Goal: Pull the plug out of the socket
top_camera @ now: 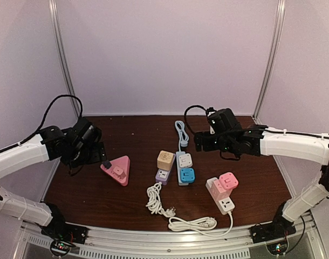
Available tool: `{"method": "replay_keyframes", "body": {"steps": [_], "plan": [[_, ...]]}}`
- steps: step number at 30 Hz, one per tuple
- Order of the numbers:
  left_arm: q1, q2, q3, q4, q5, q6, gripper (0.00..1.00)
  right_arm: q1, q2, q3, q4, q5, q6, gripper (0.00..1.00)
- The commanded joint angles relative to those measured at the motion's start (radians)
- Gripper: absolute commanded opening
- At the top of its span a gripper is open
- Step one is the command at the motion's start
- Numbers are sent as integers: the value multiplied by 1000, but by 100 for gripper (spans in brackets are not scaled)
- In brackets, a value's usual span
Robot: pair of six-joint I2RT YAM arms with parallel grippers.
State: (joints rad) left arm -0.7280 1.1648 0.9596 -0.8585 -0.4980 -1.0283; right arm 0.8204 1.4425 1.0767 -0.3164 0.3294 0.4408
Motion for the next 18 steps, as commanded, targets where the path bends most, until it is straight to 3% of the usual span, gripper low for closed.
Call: {"method": "replay_keyframes", "body": {"steps": [1, 7, 18], "plan": [[1, -45, -23, -37, -40, -207, 88, 66, 57, 74, 60, -55, -11, 100], [98, -24, -79, 74, 91, -289, 74, 123, 140, 172, 57, -65, -19, 100], [165, 127, -110, 242, 211, -363, 68, 155, 177, 202, 56, -62, -8, 100]]}}
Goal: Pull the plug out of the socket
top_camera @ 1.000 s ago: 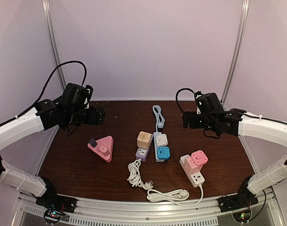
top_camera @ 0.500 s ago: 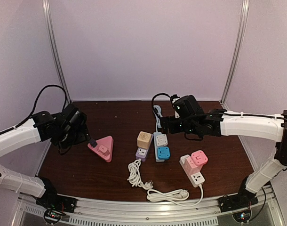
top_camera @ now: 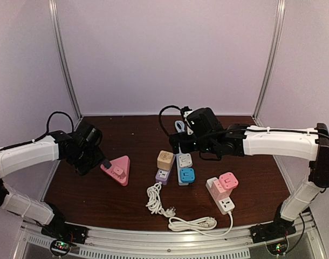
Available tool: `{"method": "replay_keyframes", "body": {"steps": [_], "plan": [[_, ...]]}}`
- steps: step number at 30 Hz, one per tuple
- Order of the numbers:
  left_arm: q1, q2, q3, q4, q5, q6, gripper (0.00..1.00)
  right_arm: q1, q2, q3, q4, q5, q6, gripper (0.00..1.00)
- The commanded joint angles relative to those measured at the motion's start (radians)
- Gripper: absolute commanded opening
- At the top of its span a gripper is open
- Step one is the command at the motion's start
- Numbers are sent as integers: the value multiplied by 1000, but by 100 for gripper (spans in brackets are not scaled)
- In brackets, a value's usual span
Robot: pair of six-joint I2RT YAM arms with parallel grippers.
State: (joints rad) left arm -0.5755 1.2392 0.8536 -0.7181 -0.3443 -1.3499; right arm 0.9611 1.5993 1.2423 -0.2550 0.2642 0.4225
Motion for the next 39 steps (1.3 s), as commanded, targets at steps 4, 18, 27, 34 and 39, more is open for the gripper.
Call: {"method": "replay_keyframes", "body": {"steps": [4, 18, 27, 34, 39], "plan": [[23, 97, -32, 165, 79, -65, 65, 25, 37, 43, -1, -12, 20, 100], [86, 229, 2, 241, 150, -44, 60, 61, 104, 100, -7, -4, 22, 100], [98, 220, 68, 224, 177, 5, 66, 64, 107, 103, -12, 5, 21, 100], [110, 233, 116, 174, 131, 29, 69, 64, 131, 125, -12, -2, 20, 100], [144, 320, 141, 188, 161, 49, 62, 67, 141, 144, -16, -7, 21, 100]]}}
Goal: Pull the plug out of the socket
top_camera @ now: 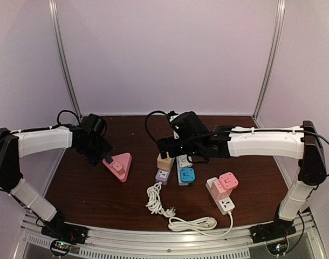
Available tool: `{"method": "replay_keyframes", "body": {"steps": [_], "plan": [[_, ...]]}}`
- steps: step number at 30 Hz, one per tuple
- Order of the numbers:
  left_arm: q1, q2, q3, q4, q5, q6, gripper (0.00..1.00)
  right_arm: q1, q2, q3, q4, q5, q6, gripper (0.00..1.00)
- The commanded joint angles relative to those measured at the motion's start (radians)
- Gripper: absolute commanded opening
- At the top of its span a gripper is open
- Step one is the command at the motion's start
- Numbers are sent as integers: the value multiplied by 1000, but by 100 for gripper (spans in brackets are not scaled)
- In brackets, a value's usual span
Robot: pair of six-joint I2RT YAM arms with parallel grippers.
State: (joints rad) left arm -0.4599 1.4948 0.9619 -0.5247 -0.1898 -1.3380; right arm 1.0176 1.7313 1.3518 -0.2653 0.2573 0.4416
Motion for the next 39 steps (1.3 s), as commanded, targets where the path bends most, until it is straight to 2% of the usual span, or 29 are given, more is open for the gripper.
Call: {"method": "replay_keyframes", "body": {"steps": [1, 9, 11, 13, 15, 25, 28, 31, 34, 39], "plan": [[33, 77, 39, 1, 8, 43, 60, 11, 8, 35, -7, -1, 3, 100], [52, 154, 80, 27, 82, 73, 50, 21, 10, 39, -5, -7, 11, 100], [50, 153, 80, 28, 111, 71, 53, 26, 15, 46, -5, -11, 12, 100], [50, 144, 72, 27, 128, 68, 60, 29, 22, 52, -7, -12, 12, 100], [50, 128, 60, 29, 129, 65, 60, 32, 29, 56, -8, -13, 12, 100], [50, 121, 51, 29, 135, 66, 40, 37, 63, 85, -7, -34, 21, 100], [50, 118, 42, 40, 142, 68, 29, 38, 76, 95, 11, -72, 28, 100], [52, 107, 30, 61, 162, 84, 12, 38, 102, 112, 33, -130, 42, 100], [55, 67, 5, 97, 186, 101, 1, 38, 139, 148, 54, -196, 58, 100], [72, -64, -164, 307, 296, 53, 0, 38, 217, 221, 78, -297, 88, 100]]}}
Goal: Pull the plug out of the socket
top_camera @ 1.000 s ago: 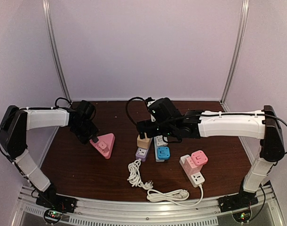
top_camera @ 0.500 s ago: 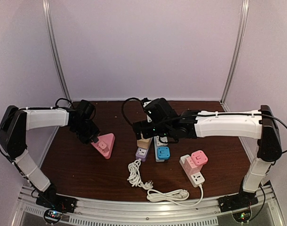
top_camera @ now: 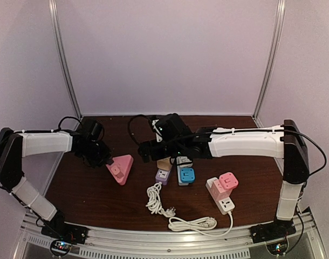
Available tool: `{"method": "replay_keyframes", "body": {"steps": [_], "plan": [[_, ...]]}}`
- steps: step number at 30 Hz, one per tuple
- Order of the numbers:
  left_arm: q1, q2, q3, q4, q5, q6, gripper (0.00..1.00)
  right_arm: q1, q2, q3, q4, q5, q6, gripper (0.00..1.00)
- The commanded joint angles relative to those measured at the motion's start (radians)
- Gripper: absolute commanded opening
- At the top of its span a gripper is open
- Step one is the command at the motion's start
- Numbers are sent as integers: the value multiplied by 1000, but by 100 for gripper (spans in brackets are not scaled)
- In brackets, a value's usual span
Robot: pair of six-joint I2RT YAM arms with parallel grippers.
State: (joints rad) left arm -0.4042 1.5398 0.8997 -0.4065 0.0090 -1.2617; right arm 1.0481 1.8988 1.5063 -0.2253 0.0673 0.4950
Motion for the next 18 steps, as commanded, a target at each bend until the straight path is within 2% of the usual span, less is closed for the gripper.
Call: {"method": "replay_keyframes", "body": {"steps": [1, 9, 18], "plan": [[19, -134, -134, 232, 113, -34, 0, 8, 67, 82, 38, -123, 41, 100], [21, -273, -310, 463, 193, -101, 0, 10, 164, 147, 81, -235, 122, 98], [21, -349, -396, 614, 222, -150, 0, 13, 196, 149, 105, -281, 186, 86]]}}
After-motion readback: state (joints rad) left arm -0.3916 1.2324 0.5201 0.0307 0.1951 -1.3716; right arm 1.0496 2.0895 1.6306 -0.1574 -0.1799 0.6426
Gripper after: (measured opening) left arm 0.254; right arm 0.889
